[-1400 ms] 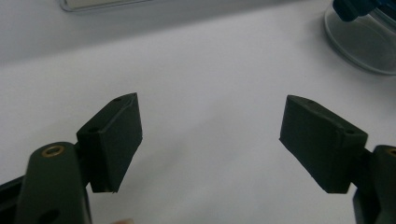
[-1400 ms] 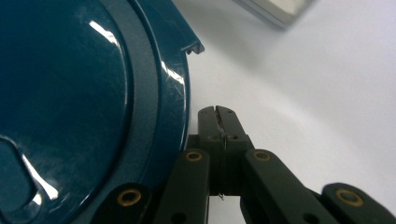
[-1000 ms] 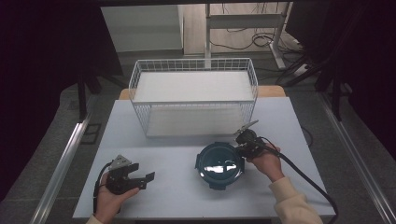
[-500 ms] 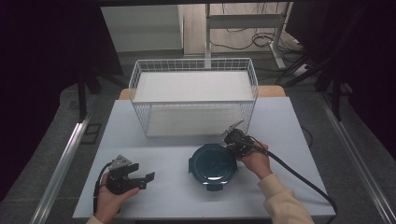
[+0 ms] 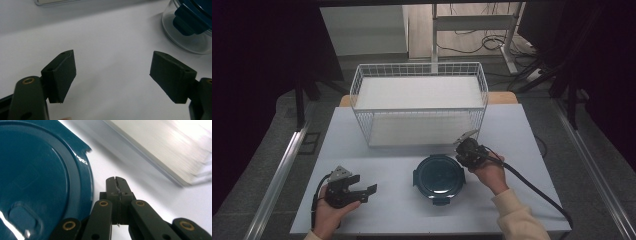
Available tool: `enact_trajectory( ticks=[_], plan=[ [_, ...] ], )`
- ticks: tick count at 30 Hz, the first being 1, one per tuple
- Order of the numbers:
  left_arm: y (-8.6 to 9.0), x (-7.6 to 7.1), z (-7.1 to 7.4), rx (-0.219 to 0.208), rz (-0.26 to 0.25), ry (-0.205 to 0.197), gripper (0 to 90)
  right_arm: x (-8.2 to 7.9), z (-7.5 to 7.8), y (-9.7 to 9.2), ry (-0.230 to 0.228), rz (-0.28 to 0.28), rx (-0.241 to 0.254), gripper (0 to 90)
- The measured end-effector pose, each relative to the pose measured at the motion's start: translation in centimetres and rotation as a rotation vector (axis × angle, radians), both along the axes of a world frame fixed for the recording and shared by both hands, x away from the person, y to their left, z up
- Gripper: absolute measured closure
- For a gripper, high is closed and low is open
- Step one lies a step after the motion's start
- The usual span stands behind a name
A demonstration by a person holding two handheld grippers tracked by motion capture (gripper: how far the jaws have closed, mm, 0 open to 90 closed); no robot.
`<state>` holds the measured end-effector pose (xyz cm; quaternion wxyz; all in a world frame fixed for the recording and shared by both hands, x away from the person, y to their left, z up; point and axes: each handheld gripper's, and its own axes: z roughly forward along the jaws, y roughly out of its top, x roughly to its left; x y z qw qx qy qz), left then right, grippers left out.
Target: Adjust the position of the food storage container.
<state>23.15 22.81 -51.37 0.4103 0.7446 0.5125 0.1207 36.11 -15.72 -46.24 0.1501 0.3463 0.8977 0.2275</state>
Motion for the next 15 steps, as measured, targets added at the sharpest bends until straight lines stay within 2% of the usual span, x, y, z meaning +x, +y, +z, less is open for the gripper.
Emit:
enact_trajectory(
  ticks=[3, 4, 8, 11, 12, 13, 14, 15],
  plan=[
    [-0.1, 0.0, 0.1, 0.0, -0.004, -0.002, 20.5, -1.7, 0.8, -1.7, -0.007, -0.017, -0.009, 89.7],
    [-0.1, 0.0, 0.1, 0.0, -0.004, -0.002, 20.4, -1.7, 0.8, -1.7, -0.007, -0.017, -0.009, 89.7],
    [-0.3, 0.0, 0.0, -0.001, -0.016, 0.001, 20.4, -3.9, 0.9, -3.8, -0.005, -0.037, 0.026, 89.6],
    [-0.6, 0.0, 0.1, -0.016, -0.031, 0.001, 19.9, -5.6, 0.9, -4.9, -0.021, -0.039, 0.075, 89.5],
    [-0.6, 0.0, 0.1, -0.016, -0.031, 0.001, 19.5, -5.6, 0.9, -4.9, -0.021, -0.039, 0.075, 89.5],
    [-1.0, 0.0, 0.2, -0.025, -0.04, 0.001, 19.3, -6.8, 0.9, -5.7, -0.026, -0.029, 0.126, 89.1],
    [-1.3, -0.1, 0.3, -0.029, -0.053, 0.002, 19.2, -7.3, 0.8, -6.1, -0.019, -0.023, 0.155, 85.7],
    [-1.6, -0.1, 0.4, -0.031, -0.066, 0.005, 19.1, -7.8, 0.7, -6.4, -0.006, -0.017, 0.176, 78.5]
  ],
)
